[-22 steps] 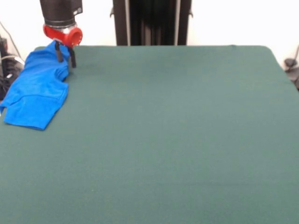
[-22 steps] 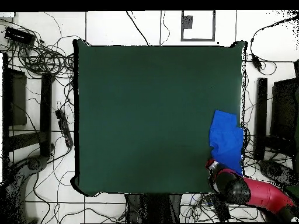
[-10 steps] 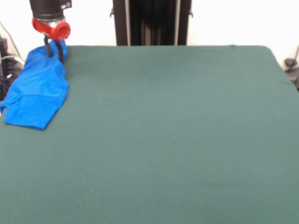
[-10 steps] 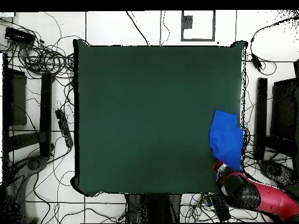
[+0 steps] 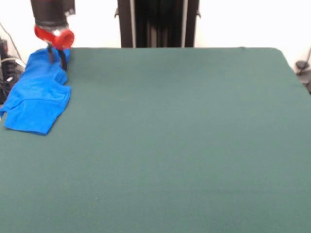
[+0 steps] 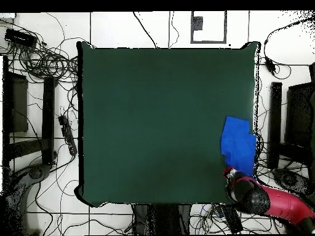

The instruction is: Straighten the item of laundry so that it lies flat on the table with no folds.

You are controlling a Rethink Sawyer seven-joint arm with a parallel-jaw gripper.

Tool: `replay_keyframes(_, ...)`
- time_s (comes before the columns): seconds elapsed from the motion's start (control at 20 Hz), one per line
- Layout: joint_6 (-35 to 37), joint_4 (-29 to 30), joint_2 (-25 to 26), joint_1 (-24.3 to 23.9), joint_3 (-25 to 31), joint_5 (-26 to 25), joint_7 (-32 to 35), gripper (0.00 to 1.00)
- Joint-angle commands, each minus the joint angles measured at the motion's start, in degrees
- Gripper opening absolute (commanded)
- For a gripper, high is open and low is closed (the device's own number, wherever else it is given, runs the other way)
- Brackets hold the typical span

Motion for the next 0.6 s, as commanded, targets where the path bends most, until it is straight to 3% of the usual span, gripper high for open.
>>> replay_keyframes(0.05, -10.07, -6.13, 11.49, 9.64, -2.27, 2.37, 10.33, 0.0)
replay_keyframes(0.25, -16.52, -6.45, 13.48, 13.83, -6.04, 6.59, 14.61, 0.0)
replay_keyframes(0.6, -15.05, -2.47, 12.52, 9.82, -1.54, 9.47, 9.4, 0.0)
